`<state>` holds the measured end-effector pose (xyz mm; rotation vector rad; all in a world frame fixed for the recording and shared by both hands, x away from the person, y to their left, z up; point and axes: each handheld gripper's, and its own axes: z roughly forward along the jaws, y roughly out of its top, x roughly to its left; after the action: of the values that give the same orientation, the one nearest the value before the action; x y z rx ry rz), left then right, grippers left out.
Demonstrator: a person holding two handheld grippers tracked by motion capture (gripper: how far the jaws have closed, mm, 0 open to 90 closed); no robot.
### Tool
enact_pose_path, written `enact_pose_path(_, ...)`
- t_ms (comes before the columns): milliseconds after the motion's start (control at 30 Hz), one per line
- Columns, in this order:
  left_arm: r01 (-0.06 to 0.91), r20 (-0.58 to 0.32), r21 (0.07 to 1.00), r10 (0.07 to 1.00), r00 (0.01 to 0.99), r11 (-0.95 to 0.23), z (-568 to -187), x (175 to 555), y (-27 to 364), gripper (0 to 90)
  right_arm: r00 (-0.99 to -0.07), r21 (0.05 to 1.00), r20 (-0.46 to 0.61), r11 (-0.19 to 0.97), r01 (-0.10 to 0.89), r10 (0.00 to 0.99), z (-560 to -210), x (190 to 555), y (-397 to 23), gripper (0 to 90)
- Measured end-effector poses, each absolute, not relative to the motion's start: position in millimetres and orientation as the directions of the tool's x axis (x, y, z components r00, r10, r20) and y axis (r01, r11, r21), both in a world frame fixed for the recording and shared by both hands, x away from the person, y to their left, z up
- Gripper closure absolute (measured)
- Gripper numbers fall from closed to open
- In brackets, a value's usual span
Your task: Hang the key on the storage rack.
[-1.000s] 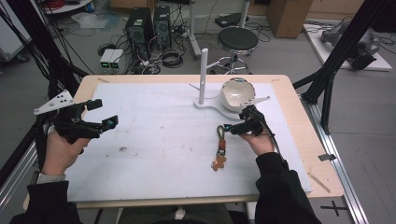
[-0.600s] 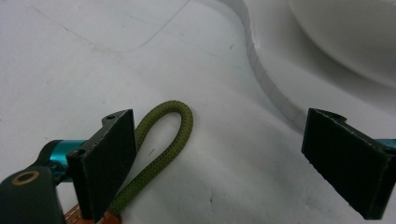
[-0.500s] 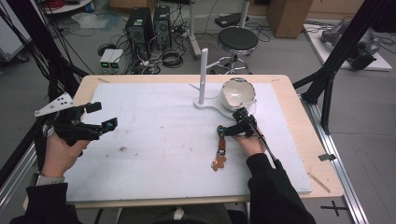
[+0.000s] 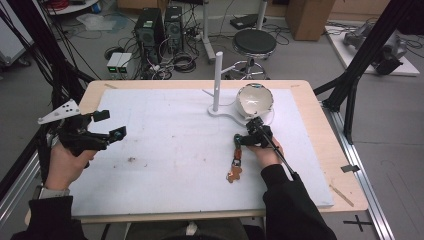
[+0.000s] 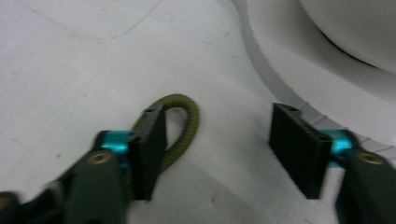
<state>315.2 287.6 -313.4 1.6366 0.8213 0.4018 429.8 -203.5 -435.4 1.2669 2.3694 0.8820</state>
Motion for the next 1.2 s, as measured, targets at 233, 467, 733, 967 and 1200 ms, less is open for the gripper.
enact_pose_path(233, 0.294, -0.175, 0.954, 0.703, 0.690, -0.051, -313.9, 315.2, 286.1, 1.7, -0.579, 0.658, 0.029, 0.421, 0.624, 0.815, -434.3, 423.8, -197.1, 74.1)
enact_pose_path(467, 0.299, -0.177, 0.953, 0.706, 0.686, -0.051, -315.0, 316.1, 286.7, 1.7, -0.561, 0.659, 0.075, 0.381, 0.648, 0.824, -434.7, 426.3, -201.4, 79.2)
enact_pose_path(733, 0.295, -0.174, 0.954, 0.705, 0.687, -0.052, -314.6, 315.3, 285.0, 1.7, -0.563, 0.656, 0.063, 0.391, 0.646, 0.824, -434.0, 425.1, -200.0, 82.7)
enact_pose_path(967, 0.295, -0.172, 0.954, 0.704, 0.689, -0.055, -314.8, 316.0, 285.8, 1.7, -0.580, 0.654, 0.055, 0.410, 0.636, 0.812, -431.8, 425.5, -200.3, 84.4)
enact_pose_path(1200, 0.295, -0.175, 0.954, 0.705, 0.687, -0.051, -314.6, 315.8, 285.9, 1.7, -0.598, 0.736, 0.062, 0.368, 0.568, 0.799, -401.8, 417.1, -205.9, 84.9)
